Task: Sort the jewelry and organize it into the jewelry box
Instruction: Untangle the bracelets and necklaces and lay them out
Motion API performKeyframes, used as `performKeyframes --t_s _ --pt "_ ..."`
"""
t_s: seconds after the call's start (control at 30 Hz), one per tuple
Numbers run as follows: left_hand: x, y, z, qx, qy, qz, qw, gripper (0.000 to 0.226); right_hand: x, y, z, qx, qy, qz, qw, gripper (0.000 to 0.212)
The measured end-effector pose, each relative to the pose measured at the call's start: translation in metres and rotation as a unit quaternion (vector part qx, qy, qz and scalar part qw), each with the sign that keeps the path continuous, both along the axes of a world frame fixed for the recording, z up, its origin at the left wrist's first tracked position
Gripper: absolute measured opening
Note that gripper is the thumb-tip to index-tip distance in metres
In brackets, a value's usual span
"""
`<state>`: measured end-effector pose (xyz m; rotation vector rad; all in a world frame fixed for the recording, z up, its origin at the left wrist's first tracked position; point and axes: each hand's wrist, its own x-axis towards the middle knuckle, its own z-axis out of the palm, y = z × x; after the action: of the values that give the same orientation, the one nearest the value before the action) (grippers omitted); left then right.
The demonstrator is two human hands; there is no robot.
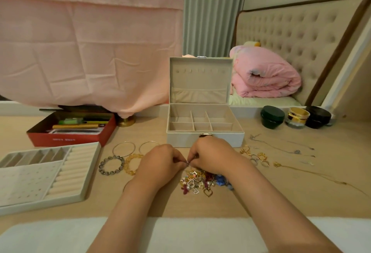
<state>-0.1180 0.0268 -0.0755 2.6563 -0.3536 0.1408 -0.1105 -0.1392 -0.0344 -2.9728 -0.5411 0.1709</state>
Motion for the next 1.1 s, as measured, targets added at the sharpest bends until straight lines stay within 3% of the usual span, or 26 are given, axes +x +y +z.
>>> performKeyframes --t_s 0.37,0.5,0.7,0.9,1.1 --pt "0.004 -0.003 -0.003 0.016 -0.021 -0.020 0.999 0.017 0.004 -0.009 -0.004 0.041 -0.006 -0.006 0.999 0.014" --pt "0.006 -0.007 -0.001 0.028 -0.034 -0.029 0.999 0.008 0.002 -0.011 -0.002 0.069 -0.008 -0.002 0.998 0.017" --pt "0.003 -0.004 -0.004 -0.036 0.000 -0.024 0.999 0.011 0.003 -0.013 -0.005 0.111 0.050 0.013 0.992 0.018" --pt "-0.002 0.002 0.005 -0.206 0.071 -0.001 0.976 0.009 0.005 -0.011 -0.009 0.248 0.048 0.007 0.968 0.004" --pt "-0.003 0.003 0.023 -0.483 0.131 -0.026 0.866 0.006 0.004 -0.012 0.006 0.407 0.060 -0.006 0.911 0.009"
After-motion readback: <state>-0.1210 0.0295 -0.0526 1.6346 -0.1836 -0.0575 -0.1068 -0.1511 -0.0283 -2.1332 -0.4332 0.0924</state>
